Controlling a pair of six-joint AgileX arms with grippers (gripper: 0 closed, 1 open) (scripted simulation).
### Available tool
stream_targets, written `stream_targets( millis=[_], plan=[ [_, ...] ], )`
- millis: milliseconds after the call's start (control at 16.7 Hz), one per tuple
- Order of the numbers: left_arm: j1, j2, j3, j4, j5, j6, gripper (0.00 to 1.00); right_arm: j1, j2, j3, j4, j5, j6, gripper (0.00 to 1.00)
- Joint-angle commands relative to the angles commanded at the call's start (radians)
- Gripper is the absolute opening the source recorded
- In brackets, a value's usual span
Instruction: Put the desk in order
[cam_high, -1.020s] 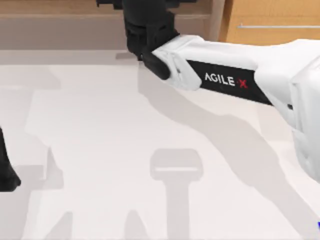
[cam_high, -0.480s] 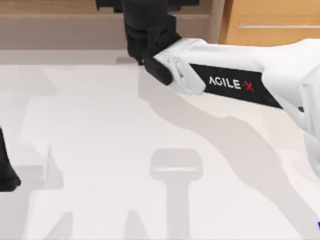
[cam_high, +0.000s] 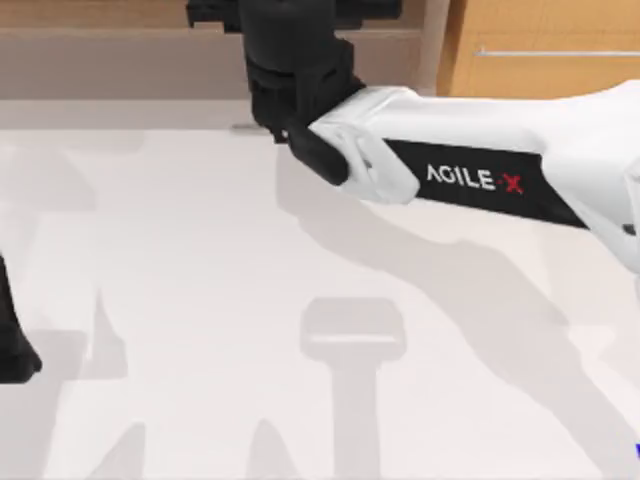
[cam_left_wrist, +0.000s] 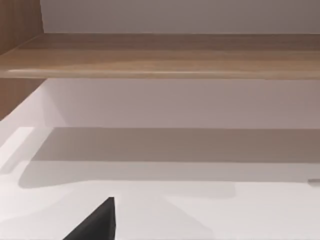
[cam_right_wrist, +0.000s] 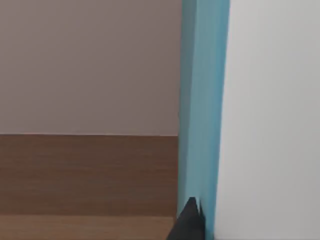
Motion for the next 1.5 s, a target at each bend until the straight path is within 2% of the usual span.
stream_targets(
  millis=[180,360,600,900,1200,1500],
  plan=[
    [0.000,0.000,0.000,0.000,0.000,0.000,1.00,-0.002,-0.020,-0.022,0.005,-0.013,0.007,0.00],
    [0.000,0.000,0.000,0.000,0.000,0.000,1.00,-0.005,-0.109,-0.133,0.029,-0.081,0.041,0.00],
    [0.000,0.000,0.000,0.000,0.000,0.000,1.00,-0.012,-0.277,-0.374,0.081,-0.235,0.123,0.00],
    [0.000,0.000,0.000,0.000,0.000,0.000,1.00,-0.074,-0.533,-0.714,0.172,-0.480,0.275,0.00],
    [0.000,0.000,0.000,0.000,0.000,0.000,1.00,-0.243,-0.778,-1.010,0.262,-0.726,0.471,0.00],
    [0.000,0.000,0.000,0.000,0.000,0.000,1.00,-0.544,-0.915,-1.219,0.300,-0.910,0.695,0.00]
  ],
)
